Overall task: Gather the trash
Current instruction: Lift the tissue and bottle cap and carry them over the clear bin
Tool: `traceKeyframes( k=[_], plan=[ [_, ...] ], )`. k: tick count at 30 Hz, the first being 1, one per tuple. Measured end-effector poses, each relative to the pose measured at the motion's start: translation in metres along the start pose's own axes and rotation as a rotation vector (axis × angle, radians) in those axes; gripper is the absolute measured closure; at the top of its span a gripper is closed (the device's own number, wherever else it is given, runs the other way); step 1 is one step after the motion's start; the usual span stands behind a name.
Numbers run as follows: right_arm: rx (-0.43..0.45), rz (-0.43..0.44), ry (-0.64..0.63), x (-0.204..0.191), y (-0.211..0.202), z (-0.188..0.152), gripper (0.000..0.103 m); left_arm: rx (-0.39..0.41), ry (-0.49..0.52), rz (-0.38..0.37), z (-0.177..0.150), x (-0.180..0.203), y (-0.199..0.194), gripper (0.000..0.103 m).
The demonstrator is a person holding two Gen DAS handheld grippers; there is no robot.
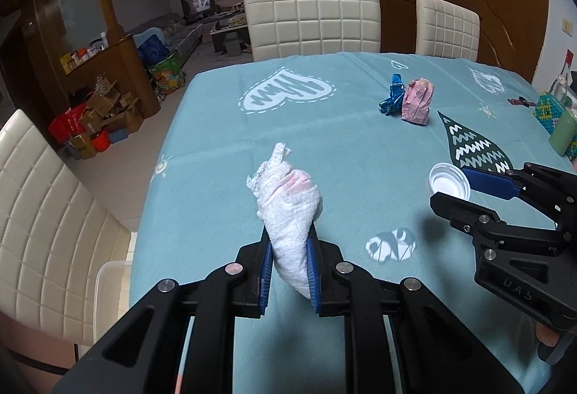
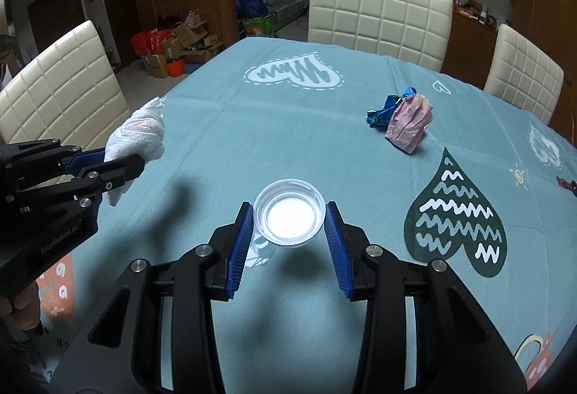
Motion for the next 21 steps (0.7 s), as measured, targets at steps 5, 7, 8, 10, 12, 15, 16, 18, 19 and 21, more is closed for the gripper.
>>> traceKeyframes(
  k=[5,7,8,10,12,15,16,18,19,21],
  plan=[
    [-0.008,0.009,-0.014,-0.015,-0.003,-0.004,0.06,0.006,-0.018,0.011,-0.012,-0.014,-0.01,0.086],
    [-0.013,0.016,-0.018,-0.021,-0.002,-0.005,0.06,0.012,-0.023,0.02,-0.016,-0.021,-0.014,0.086],
    [-0.016,0.019,-0.025,-0.027,-0.001,-0.005,0.06,0.016,-0.026,0.025,-0.018,-0.024,-0.016,0.086],
    [-0.02,0.026,-0.037,-0.036,0.001,-0.004,0.06,0.019,-0.03,0.032,-0.022,-0.03,-0.018,0.086],
    [-0.024,0.032,-0.047,-0.044,0.003,-0.004,0.06,0.021,-0.039,0.043,-0.025,-0.039,-0.019,0.086],
    [-0.034,0.039,-0.072,-0.059,0.008,-0.002,0.06,0.013,-0.059,0.053,-0.03,-0.051,-0.02,0.086],
    [-0.035,0.041,-0.077,-0.063,0.01,-0.001,0.06,0.01,-0.07,0.057,-0.033,-0.057,-0.02,0.086],
    [-0.042,0.048,-0.089,-0.073,0.013,0.0,0.06,0.007,-0.084,0.062,-0.037,-0.066,-0.019,0.086],
    [-0.045,0.052,-0.095,-0.078,0.015,0.0,0.06,0.007,-0.095,0.071,-0.039,-0.073,-0.019,0.086],
    [-0.052,0.055,-0.11,-0.087,0.018,0.001,0.06,0.007,-0.108,0.079,-0.043,-0.081,-0.02,0.086]
  ],
)
Point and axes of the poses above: each gripper's, at about its wrist camera, not at the fingertips, and y roughly the way its jaws point, x to its right, z to its top, the point moved 8 cm from there along y, roughly the way its jaws point, and after that the axes turned 6 degrees about z, right-handed, at the moved point
